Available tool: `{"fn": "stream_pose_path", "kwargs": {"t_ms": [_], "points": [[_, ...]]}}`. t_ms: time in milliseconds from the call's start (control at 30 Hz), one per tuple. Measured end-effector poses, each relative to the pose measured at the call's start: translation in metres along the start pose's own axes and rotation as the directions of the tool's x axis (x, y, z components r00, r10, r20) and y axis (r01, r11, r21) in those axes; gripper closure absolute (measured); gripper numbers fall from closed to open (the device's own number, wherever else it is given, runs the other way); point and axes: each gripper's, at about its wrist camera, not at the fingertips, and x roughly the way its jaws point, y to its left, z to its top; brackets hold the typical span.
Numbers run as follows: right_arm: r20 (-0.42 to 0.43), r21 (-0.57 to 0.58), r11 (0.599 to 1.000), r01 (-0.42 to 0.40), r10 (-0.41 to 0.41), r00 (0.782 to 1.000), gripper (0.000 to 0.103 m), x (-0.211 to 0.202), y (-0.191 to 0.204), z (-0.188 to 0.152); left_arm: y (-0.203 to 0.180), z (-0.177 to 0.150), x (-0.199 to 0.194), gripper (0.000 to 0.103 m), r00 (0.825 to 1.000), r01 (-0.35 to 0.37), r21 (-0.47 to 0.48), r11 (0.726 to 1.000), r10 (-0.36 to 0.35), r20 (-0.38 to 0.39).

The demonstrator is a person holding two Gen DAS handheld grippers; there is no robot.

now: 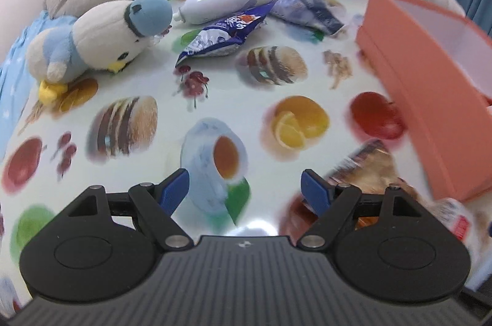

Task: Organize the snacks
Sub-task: 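Close right gripper on shrimp-chip packet while left grasps blue noodle bag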

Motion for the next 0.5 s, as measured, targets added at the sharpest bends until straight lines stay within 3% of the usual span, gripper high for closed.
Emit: {"fn": "stream_pose_path", "kwargs": {"t_ms": [200,500], "points": [[-0.022,-0.098,0.994,-0.054,0.052,0.998,0.019,0.014,0.018,0.006,0.019,0.043,0.038,0.02,1.0,-0.009,-0.008,1.0,0.009,0.027],[-0.022,-0.302,0.953,-0.009,0.003,1.0,0.019,0.042,0.051,0.025,0.03,0.111,0.083,0.017,0.997,0.011,0.039,0.999,-0.013,0.072]]}}
